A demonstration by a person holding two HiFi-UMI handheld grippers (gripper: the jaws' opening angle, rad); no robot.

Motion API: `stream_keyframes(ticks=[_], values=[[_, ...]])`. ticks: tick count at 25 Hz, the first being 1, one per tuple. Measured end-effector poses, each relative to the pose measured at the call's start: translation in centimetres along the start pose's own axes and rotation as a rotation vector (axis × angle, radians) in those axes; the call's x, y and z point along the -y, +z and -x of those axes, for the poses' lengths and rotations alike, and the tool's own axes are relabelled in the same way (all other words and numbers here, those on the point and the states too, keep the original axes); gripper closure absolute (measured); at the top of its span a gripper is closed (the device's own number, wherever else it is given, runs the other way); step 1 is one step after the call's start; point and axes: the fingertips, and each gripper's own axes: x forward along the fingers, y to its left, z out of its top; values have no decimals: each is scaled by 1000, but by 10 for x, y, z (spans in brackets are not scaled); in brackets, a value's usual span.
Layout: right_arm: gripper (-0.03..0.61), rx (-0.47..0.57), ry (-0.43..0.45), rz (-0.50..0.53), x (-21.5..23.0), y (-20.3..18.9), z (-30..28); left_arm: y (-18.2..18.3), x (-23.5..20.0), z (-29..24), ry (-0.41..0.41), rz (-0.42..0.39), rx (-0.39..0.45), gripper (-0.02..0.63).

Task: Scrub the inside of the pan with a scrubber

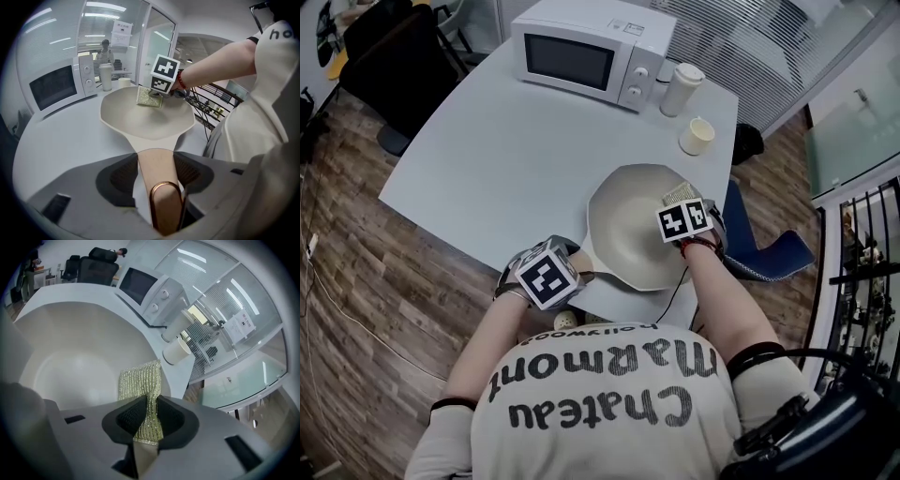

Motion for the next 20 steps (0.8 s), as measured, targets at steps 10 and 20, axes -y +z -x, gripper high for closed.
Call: stream_keyframes(ticks=[10,20], values=[[508,55,13,-74,14,5,15,1,0,1,4,26,8,380],[506,116,72,-223,34,6,26,1,-2,0,20,37,1,382]])
